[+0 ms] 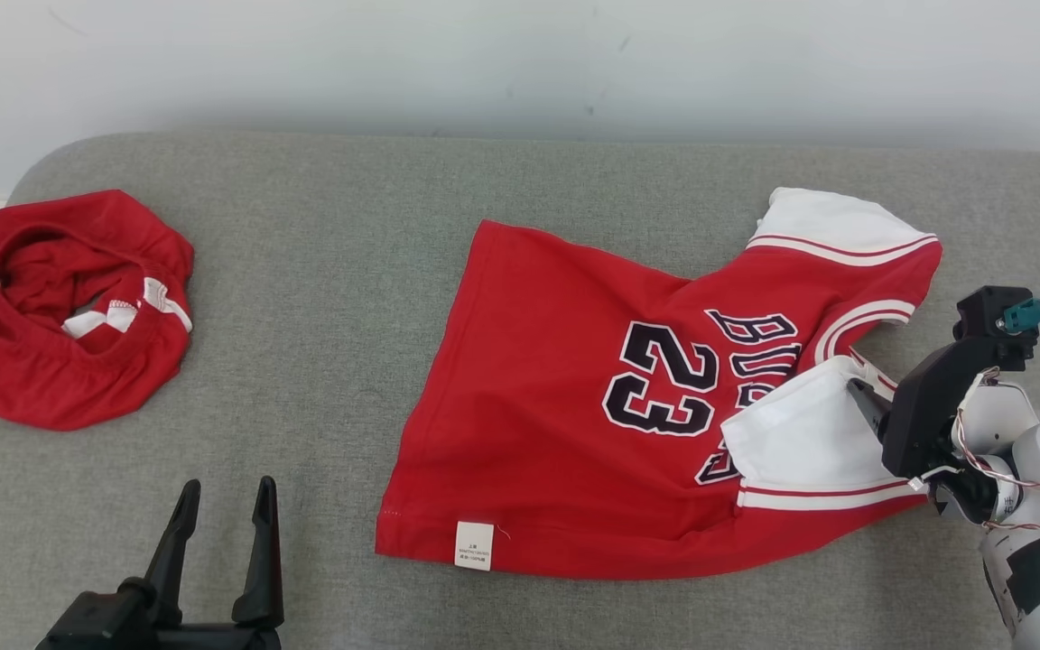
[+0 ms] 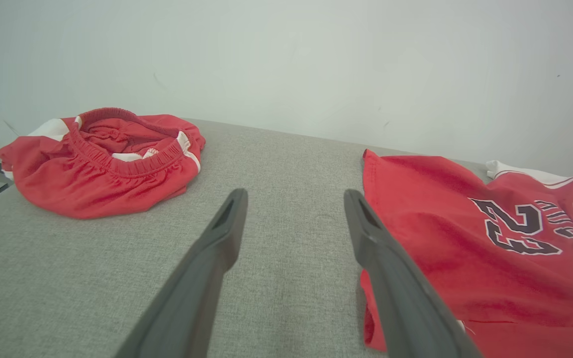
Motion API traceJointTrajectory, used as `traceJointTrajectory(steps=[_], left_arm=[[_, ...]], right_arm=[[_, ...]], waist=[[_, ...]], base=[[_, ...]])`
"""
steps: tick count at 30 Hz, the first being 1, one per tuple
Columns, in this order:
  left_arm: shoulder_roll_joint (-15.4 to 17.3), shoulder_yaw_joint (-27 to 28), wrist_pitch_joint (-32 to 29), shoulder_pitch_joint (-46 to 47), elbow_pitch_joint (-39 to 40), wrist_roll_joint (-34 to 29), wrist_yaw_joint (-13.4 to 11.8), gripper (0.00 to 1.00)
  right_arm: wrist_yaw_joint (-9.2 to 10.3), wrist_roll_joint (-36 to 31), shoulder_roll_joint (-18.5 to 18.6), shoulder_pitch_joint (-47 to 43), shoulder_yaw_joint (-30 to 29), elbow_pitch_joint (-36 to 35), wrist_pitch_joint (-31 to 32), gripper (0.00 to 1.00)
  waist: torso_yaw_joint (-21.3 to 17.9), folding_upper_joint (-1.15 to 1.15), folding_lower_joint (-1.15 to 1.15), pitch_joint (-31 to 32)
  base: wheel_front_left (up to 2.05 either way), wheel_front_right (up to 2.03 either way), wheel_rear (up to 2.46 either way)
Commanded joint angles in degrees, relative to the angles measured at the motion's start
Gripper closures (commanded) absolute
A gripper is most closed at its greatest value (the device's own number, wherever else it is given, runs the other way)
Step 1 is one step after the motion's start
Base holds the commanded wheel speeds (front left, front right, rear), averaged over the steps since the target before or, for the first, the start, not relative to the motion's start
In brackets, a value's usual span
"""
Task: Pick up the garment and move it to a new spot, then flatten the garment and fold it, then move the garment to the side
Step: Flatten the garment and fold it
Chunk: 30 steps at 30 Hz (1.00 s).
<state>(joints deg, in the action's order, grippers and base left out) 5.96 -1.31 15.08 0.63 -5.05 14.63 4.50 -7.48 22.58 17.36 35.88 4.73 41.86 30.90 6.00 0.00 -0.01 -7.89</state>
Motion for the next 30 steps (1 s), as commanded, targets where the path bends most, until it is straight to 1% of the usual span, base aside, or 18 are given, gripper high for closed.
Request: traceJointTrajectory(steps=[1, 4, 9, 11, 19, 23, 27, 30], left_arm=[[0.15, 0.04, 0.11, -0.07, -0.07, 0.29, -0.08, 0.0], [0.16, 0.06, 0.11, 0.02, -0.06, 0.3, -0.04, 0.0], [0.08, -0.24, 0.11, 0.21, -0.31, 0.22, 0.02, 0.0], [0.05, -0.39, 0.11, 0.15, -0.33, 0.22, 0.07, 0.0], [0.5, -0.69, 0.11, -0.12, -0.32, 0.29, 0.33, 0.0], [0.78, -0.8, 0.11, -0.48, -0.28, 0.27, 0.32, 0.0], [1.06, -0.81, 0.11, -0.67, -0.05, 0.42, 0.14, 0.0], [1.05, -0.92, 0.07, -0.69, 0.33, 0.44, -0.18, 0.0]], right_arm=[[-0.03, 0.9, 0.38, -1.09, 0.23, -1.67, 0.63, 0.0], [-0.03, 0.98, 0.48, -1.78, 0.56, -3.64, 0.68, 0.0], [-0.03, 0.38, -0.12, -2.0, 0.32, -4.56, 1.61, 0.01], [-0.03, 0.15, -0.18, -2.03, 0.01, -4.42, 1.75, 0.0], [-0.03, -1.6, 0.72, -1.01, -2.58, -2.0, 1.24, 0.0], [-0.03, -1.03, 0.49, -0.88, -4.26, -0.01, 1.1, 0.0], [-0.03, 1.05, -0.67, -0.75, -5.16, 1.13, 1.53, 0.0], [-0.03, 1.43, -0.73, -0.66, -4.26, 1.3, 1.8, 0.0]], waist=[[0.17, 0.0, 0.01, -0.04], [0.35, 0.0, 0.01, -0.19], [0.93, 0.0, 0.01, -0.12], [1.23, 0.0, 0.01, 0.01], [2.41, 0.0, 0.01, -0.09], [2.92, 0.0, 0.01, -0.23], [3.1, 0.0, 0.01, -0.61], [3.07, 0.0, 0.01, -0.96]], base=[[0.0, 0.0, 0.0], [0.0, 0.0, 0.0], [0.0, 0.0, 0.0], [0.0, 0.0, 0.0], [0.0, 0.0, 0.0], [0.0, 0.0, 0.0], [0.0, 0.0, 0.0], [0.0, 0.0, 0.0]])
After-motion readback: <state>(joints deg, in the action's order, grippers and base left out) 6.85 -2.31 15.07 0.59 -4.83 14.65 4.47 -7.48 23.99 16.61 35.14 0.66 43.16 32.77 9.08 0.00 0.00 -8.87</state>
